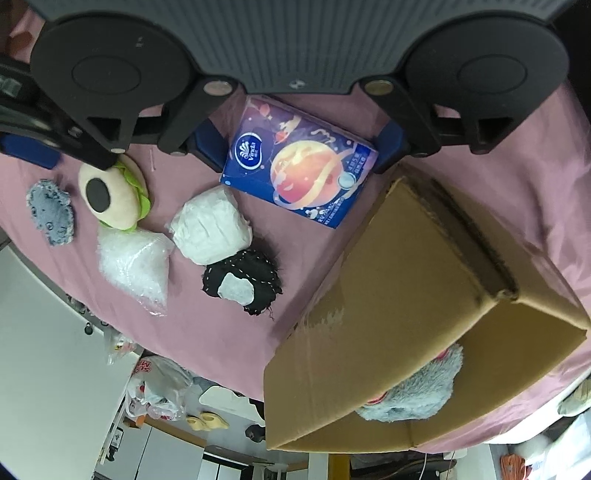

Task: Organize soft objects
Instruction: 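Reach the left tool to the blue tissue pack while the right tool approaches the eyeball plush, then grasp the tissue pack with the left tool while the right tool grasps the eyeball plush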

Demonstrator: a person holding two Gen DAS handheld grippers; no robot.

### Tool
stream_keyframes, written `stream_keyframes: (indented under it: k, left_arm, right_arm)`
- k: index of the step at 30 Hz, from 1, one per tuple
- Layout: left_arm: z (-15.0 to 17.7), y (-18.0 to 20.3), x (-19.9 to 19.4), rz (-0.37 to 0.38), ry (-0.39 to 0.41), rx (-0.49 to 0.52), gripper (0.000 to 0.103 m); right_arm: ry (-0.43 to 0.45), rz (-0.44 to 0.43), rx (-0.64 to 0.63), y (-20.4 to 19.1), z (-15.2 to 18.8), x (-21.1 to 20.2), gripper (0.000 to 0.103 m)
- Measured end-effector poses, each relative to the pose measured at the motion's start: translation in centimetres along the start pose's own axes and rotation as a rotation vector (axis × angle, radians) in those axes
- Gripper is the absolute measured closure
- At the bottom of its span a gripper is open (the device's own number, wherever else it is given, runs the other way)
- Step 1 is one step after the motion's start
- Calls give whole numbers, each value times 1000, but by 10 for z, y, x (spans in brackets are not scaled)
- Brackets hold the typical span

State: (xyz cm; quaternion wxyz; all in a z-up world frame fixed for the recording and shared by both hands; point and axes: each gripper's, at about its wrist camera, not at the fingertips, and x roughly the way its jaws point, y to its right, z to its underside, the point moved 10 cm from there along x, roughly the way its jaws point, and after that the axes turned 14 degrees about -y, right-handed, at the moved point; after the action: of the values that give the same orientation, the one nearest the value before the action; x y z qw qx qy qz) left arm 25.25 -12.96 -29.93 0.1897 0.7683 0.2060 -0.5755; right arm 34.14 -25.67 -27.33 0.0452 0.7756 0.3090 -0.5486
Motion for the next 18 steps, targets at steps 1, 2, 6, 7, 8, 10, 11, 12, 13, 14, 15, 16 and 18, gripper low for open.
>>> stream_keyframes:
  k: [1, 2, 6, 7, 8, 10, 11, 12, 13, 14, 15, 16, 18]
  left_arm:
    - [2, 0, -2, 3, -3, 6, 21]
    - [4, 0, -4, 9, -7, 10, 21]
    - [8, -3, -7, 23, -14, 1, 21]
    - [9, -4, -8, 24, -13, 0, 21]
    - [9, -5, -9, 24, -13, -1, 21]
    - [9, -8, -10, 29, -16, 0, 21]
    - [9, -9, -11, 32, -17, 2, 21]
    - [10, -10, -12, 33, -16, 3, 21]
    - [11, -12, -14, 31, -17, 3, 21]
    - [11, -15, -15, 28, -18, 0, 21]
    - [11, -16, -17, 30, -15, -3, 21]
    - [11, -18, -20, 32, -13, -4, 21]
    - [11, -20, -25, 36, -12, 2, 21]
  right_arm:
    - [-4, -2, -6, -2, 0, 2, 17]
    - [-2, 5, -16, -3, -1, 3, 19]
    - [21, 25, -22, -7, -6, 3, 24]
    - [21, 23, -18, -8, -7, 3, 24]
    - [14, 31, -21, -9, -7, 4, 24]
    - [0, 68, -44, -11, -6, 8, 34]
    - [-1, 69, -46, -12, -6, 8, 46]
    - [1, 46, -33, -12, -6, 7, 55]
    - [2, 26, -13, -14, -9, 6, 56]
    - [7, 20, 2, -14, -9, 5, 58]
    - [8, 28, 2, -14, -9, 3, 61]
    - [8, 36, -1, -14, -8, 3, 61]
    - [13, 46, 11, -13, -8, -4, 62]
